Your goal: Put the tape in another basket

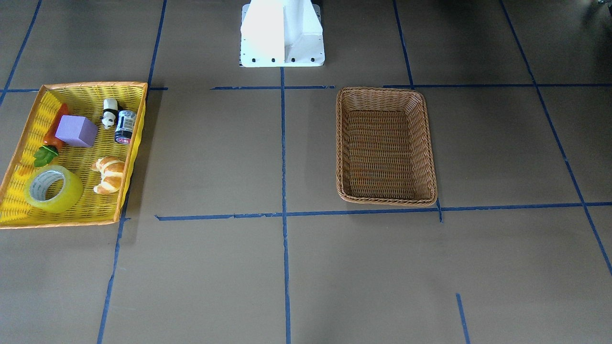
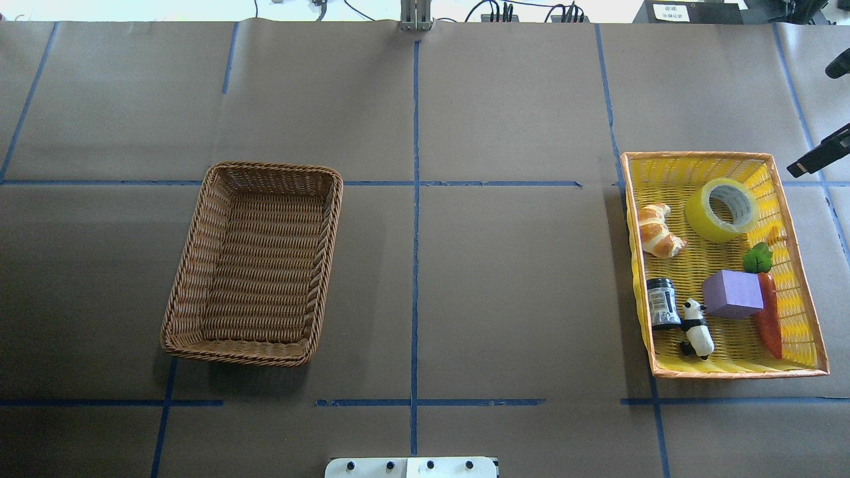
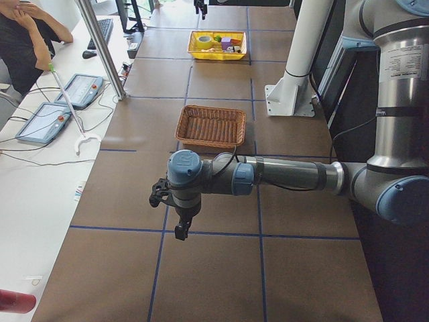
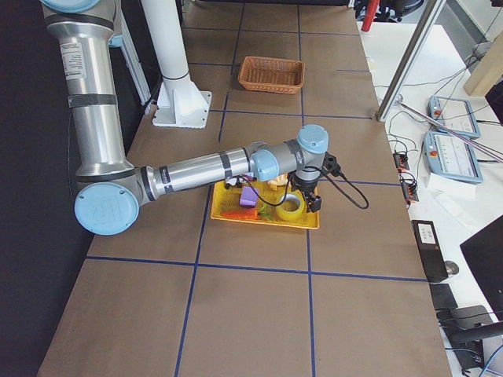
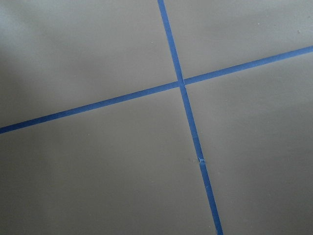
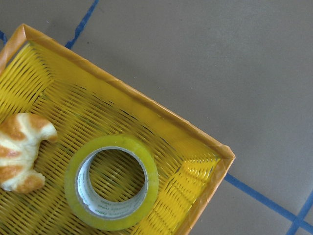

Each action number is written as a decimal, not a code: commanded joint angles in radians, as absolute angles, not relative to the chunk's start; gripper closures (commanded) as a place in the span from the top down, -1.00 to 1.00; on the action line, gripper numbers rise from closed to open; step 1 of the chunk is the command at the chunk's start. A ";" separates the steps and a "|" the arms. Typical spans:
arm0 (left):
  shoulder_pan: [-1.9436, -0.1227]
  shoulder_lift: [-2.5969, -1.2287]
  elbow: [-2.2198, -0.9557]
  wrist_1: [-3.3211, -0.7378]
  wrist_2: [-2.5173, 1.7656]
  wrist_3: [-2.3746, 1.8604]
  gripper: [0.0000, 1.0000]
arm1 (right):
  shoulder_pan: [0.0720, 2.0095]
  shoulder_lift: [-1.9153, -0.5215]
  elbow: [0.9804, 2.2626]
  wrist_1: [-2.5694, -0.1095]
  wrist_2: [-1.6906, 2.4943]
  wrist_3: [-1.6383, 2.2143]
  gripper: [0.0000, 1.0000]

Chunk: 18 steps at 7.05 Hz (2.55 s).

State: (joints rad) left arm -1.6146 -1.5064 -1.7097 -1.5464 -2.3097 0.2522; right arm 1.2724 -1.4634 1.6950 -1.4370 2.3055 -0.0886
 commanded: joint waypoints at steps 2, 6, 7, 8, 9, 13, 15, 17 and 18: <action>-1.615 -1.506 -1.709 -1.554 -2.310 0.252 1.00 | 1.223 -1.460 1.600 -1.301 2.304 -0.008 0.99; -1.614 -1.506 -1.707 -1.554 -2.310 0.252 1.00 | 1.164 -1.459 1.487 -1.145 2.301 0.035 0.99; -1.614 -1.506 -1.707 -1.554 -2.310 0.252 1.00 | 1.152 -1.459 1.483 -1.140 2.299 0.035 0.98; -1.615 -1.506 -1.709 -1.554 -2.310 0.252 1.00 | 1.137 -1.454 1.482 -1.140 2.298 0.037 0.98; -1.615 -1.505 -1.709 -1.554 -2.310 0.253 1.00 | 1.132 -1.441 1.474 -1.140 2.298 0.058 0.98; -1.615 -1.502 -1.710 -1.554 -2.310 0.255 1.00 | 1.098 -1.430 1.434 -1.135 2.278 0.063 0.84; -1.615 -1.502 -1.707 -1.554 -2.310 0.256 1.00 | 1.095 -1.430 1.433 -1.134 2.278 0.063 -0.13; -1.615 -1.500 -1.707 -1.554 -2.310 0.256 1.00 | 1.095 -1.430 1.433 -1.134 2.278 0.066 -0.71; -1.615 -1.500 -1.707 -1.554 -2.310 0.256 1.00 | 1.098 -1.431 1.434 -1.134 2.276 0.066 -0.94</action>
